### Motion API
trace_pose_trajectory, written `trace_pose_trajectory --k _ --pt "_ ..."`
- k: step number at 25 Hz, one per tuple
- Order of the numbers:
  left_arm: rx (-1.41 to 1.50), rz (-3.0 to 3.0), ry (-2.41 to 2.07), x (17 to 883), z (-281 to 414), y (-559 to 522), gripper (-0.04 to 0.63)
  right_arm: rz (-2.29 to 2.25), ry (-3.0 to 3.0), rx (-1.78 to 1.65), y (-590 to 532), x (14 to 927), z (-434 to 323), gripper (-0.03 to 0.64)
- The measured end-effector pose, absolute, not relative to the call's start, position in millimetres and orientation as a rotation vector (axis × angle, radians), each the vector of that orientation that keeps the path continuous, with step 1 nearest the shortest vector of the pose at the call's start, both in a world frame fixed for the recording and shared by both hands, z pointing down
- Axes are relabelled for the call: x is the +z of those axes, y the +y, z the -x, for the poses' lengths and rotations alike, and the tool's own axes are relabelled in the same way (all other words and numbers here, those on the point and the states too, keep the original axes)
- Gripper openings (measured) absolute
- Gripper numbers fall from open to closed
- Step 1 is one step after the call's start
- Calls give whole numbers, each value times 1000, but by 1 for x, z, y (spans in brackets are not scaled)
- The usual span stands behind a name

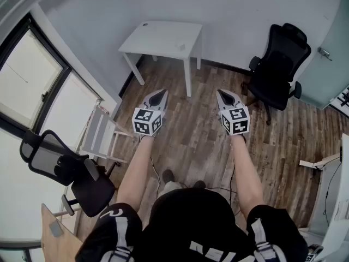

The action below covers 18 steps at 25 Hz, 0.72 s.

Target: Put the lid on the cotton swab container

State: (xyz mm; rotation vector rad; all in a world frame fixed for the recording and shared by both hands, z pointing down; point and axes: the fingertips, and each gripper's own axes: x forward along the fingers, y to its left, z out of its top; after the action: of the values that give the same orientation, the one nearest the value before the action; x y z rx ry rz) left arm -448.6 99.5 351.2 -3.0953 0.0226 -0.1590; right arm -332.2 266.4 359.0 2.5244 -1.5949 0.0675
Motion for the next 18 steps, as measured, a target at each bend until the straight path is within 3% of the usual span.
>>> trace_pose_trajectory --k 18 --pt "-179 3110 16 374 418 106 25 -2474 -1632 69 260 376 309 14"
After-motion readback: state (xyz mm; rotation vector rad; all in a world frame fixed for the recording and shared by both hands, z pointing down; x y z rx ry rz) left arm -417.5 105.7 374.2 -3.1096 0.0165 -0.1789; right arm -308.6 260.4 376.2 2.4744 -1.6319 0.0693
